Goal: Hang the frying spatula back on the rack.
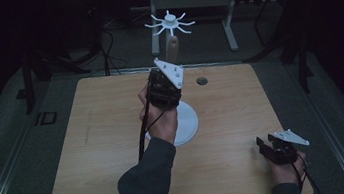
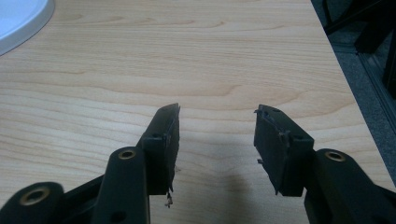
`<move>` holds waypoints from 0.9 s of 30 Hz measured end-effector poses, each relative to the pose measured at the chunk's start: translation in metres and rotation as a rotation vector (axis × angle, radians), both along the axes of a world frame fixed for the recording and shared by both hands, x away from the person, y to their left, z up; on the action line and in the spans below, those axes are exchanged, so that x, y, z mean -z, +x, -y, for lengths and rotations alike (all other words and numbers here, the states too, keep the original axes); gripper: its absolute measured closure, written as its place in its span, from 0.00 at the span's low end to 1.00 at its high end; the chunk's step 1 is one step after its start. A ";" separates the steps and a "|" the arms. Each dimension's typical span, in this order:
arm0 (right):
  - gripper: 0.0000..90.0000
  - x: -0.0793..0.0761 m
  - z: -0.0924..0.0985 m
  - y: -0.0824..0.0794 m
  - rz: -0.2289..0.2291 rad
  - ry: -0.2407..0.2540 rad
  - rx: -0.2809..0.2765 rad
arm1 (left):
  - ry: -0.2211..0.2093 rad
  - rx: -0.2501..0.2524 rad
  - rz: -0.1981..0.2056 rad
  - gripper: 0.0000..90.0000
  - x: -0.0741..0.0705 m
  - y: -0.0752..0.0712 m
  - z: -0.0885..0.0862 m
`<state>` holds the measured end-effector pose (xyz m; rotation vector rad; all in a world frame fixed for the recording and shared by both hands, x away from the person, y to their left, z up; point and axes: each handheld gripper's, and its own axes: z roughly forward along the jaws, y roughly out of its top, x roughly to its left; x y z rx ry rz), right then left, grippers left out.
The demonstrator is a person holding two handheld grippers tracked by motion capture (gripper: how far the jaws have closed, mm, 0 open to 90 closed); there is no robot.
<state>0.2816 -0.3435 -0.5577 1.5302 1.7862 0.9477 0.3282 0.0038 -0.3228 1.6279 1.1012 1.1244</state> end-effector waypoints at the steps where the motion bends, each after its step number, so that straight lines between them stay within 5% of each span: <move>1: 0.56 0.000 0.000 0.000 0.000 0.000 0.000 | 0.001 -0.002 -0.006 0.83 0.000 0.001 0.000; 27: 0.56 0.000 0.002 -0.001 -0.001 0.006 0.007 | 0.018 -0.019 -0.048 0.83 -0.004 0.018 0.000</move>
